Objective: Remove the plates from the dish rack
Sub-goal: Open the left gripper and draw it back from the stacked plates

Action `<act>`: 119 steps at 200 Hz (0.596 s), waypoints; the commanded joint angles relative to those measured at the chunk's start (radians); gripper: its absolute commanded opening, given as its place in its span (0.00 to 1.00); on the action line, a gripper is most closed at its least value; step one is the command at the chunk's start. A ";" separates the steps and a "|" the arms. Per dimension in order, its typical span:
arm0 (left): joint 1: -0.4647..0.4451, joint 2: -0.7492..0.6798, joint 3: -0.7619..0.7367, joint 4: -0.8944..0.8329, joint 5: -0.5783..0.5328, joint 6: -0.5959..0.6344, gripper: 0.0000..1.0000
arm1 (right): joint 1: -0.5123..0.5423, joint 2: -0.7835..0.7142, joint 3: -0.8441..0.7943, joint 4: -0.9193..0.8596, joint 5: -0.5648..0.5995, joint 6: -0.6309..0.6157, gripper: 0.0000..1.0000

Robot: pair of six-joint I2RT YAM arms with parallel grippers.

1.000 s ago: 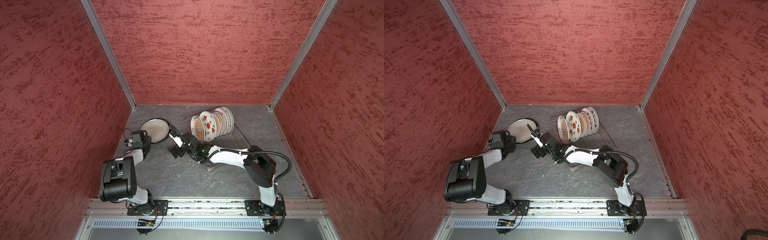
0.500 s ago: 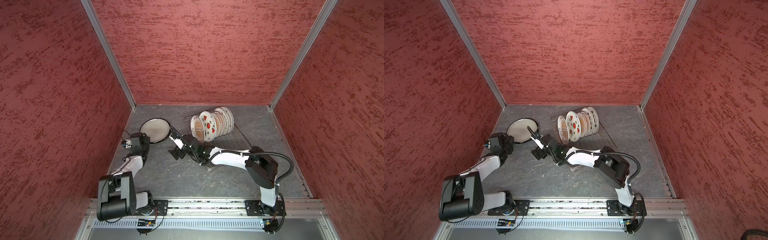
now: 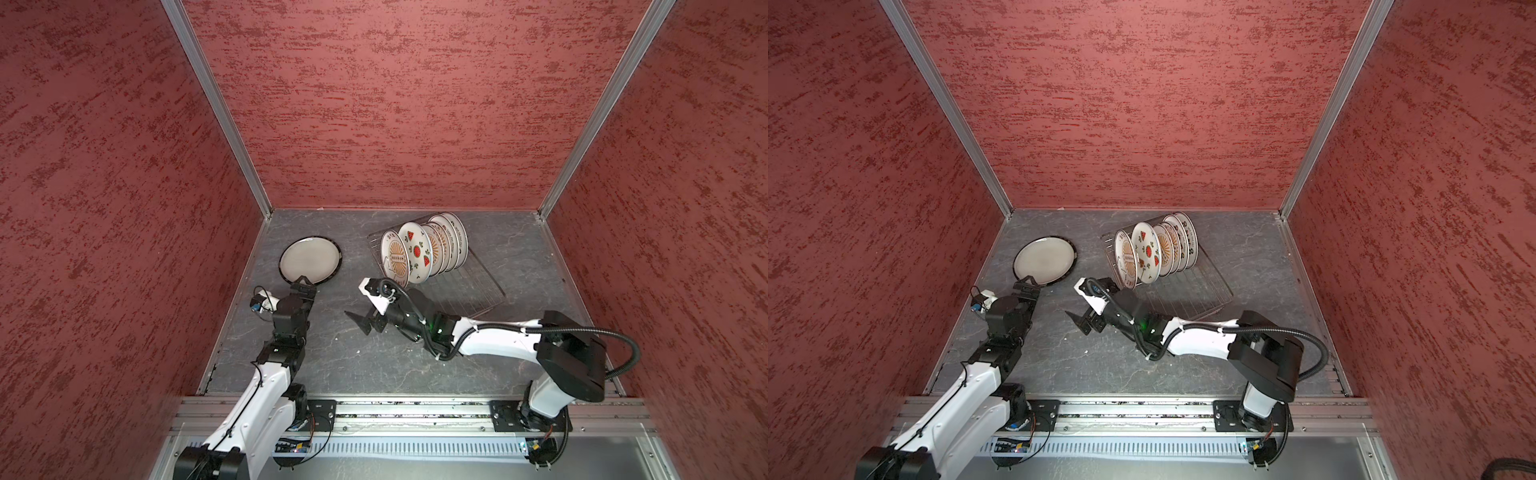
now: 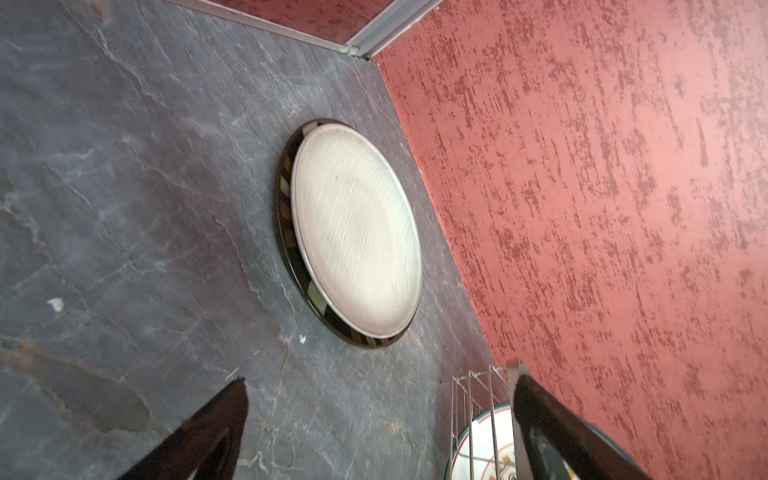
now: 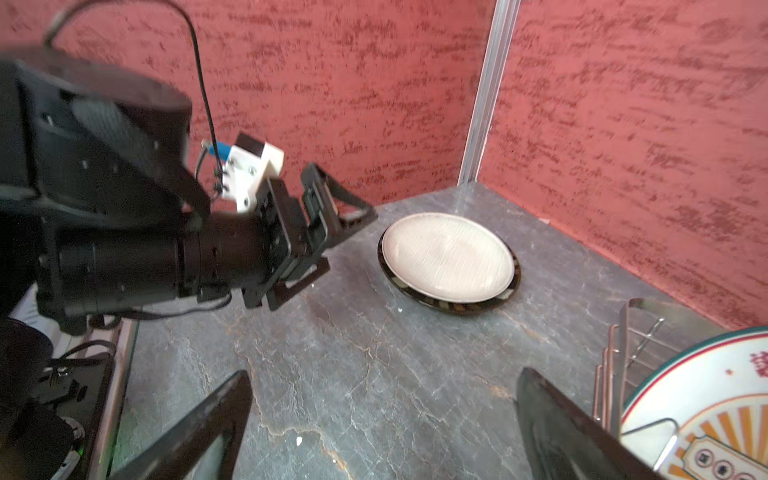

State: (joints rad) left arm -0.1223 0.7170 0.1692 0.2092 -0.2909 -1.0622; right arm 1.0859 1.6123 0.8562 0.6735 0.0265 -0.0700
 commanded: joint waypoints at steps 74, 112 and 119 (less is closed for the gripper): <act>-0.391 -0.171 -0.194 0.283 0.087 0.147 0.99 | -0.065 -0.265 -0.237 0.277 0.207 0.116 0.99; -0.542 -0.191 -0.181 0.304 0.061 0.330 0.99 | -0.126 -0.379 -0.331 0.227 0.246 0.182 0.99; -0.542 -0.188 -0.179 0.332 0.118 0.359 0.99 | -0.151 -0.401 -0.341 0.204 0.247 0.213 0.99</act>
State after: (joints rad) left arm -0.6426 0.5343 0.0090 0.4736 -0.2214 -0.8543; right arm 0.9909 1.2755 0.5434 0.9047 0.2226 0.0597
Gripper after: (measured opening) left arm 0.994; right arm 0.989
